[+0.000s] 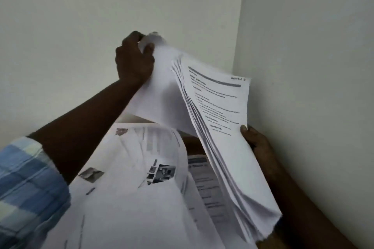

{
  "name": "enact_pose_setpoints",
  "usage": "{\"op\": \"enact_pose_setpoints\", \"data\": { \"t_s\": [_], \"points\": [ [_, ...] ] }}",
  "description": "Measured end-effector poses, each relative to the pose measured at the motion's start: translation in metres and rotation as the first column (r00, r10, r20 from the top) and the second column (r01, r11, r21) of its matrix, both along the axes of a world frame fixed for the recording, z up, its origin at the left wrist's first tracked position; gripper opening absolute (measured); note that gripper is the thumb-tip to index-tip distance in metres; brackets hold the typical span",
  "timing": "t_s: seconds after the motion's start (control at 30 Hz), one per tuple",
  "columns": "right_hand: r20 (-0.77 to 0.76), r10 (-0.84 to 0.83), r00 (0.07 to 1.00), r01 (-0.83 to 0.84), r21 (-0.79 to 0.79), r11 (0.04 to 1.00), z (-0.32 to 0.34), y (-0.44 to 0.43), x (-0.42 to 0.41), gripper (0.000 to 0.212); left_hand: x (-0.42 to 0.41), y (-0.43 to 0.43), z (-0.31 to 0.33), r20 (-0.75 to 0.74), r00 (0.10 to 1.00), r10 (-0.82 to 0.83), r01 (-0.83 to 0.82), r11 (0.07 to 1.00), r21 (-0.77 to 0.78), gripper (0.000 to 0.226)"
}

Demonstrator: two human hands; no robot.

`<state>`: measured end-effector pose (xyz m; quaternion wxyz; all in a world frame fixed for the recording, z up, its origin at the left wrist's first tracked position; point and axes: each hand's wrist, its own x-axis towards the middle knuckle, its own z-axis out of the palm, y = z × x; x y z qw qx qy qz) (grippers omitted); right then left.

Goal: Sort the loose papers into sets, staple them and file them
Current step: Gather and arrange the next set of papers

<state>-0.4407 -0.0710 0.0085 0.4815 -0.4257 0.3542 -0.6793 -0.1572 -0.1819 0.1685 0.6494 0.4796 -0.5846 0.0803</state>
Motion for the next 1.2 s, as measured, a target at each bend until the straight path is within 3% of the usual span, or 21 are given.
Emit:
{"op": "enact_pose_setpoints", "data": {
  "t_s": [0.13,0.23,0.27,0.33,0.43,0.5,0.53,0.63,0.73,0.87,0.97,1.07,1.13,1.2],
  "points": [
    [0.108,0.010,0.994,-0.015,0.052,0.999,-0.010,0.004,0.009,0.038,0.080,0.027,-0.019,0.079,0.991,0.107,-0.127,0.938,0.322,0.034],
    [0.002,-0.089,0.996,0.088,0.074,0.993,-0.024,-0.005,0.011,0.071,0.125,0.061,-0.062,0.113,0.992,0.062,-0.115,0.816,0.567,0.055],
    [-0.017,-0.116,0.993,0.117,0.085,0.989,-0.027,-0.003,0.015,0.067,0.138,0.070,-0.081,0.158,0.986,0.056,-0.141,0.782,0.607,0.059],
    [-0.014,-0.134,0.991,0.135,0.113,0.984,-0.030,0.001,0.026,0.035,0.155,0.085,-0.116,0.253,0.966,0.050,-0.208,0.731,0.650,0.063],
    [-0.121,-0.262,0.957,0.279,0.147,0.949,-0.035,0.000,0.038,0.020,0.168,0.099,-0.154,0.432,0.896,0.106,-0.389,0.656,0.647,0.059],
    [-0.158,-0.372,0.915,0.394,0.144,0.908,-0.041,-0.004,0.042,0.022,0.164,0.100,-0.164,0.611,0.779,0.140,-0.511,0.707,0.489,0.063],
    [-0.169,-0.414,0.895,0.438,0.152,0.886,-0.044,-0.006,0.041,0.022,0.158,0.102,-0.164,0.648,0.752,0.122,-0.488,0.763,0.423,0.062],
    [-0.130,-0.514,0.848,0.528,0.136,0.838,-0.047,-0.012,0.038,0.021,0.130,0.105,-0.153,0.661,0.731,-0.173,-0.255,0.828,0.499,0.055],
    [-0.095,-0.534,0.840,0.542,0.154,0.826,-0.045,-0.012,0.034,0.025,0.093,0.105,-0.149,0.658,0.613,-0.438,-0.199,0.720,0.665,0.066],
    [-0.059,-0.500,0.864,0.502,0.178,0.846,-0.047,-0.015,0.027,0.025,0.062,0.086,-0.168,0.595,0.571,-0.566,-0.296,0.534,0.792,0.102],
    [-0.063,-0.462,0.885,0.465,0.197,0.863,-0.047,-0.018,0.020,0.017,0.066,0.067,-0.175,0.492,0.665,-0.562,-0.226,0.476,0.850,0.116],
    [-0.060,-0.464,0.884,0.465,0.220,0.858,-0.043,-0.016,0.023,0.021,0.076,0.058,-0.177,0.395,0.706,-0.589,-0.118,0.451,0.884,0.079],
    [-0.049,-0.452,0.891,0.450,0.236,0.861,-0.042,-0.015,0.026,0.020,0.083,0.054,-0.178,0.398,0.717,-0.572,-0.037,0.539,0.841,0.044],
    [-0.048,-0.454,0.890,0.451,0.236,0.861,-0.042,-0.016,0.027,0.022,0.089,0.051,-0.174,0.438,0.759,-0.481,-0.016,0.659,0.752,0.035]
  ]
}}
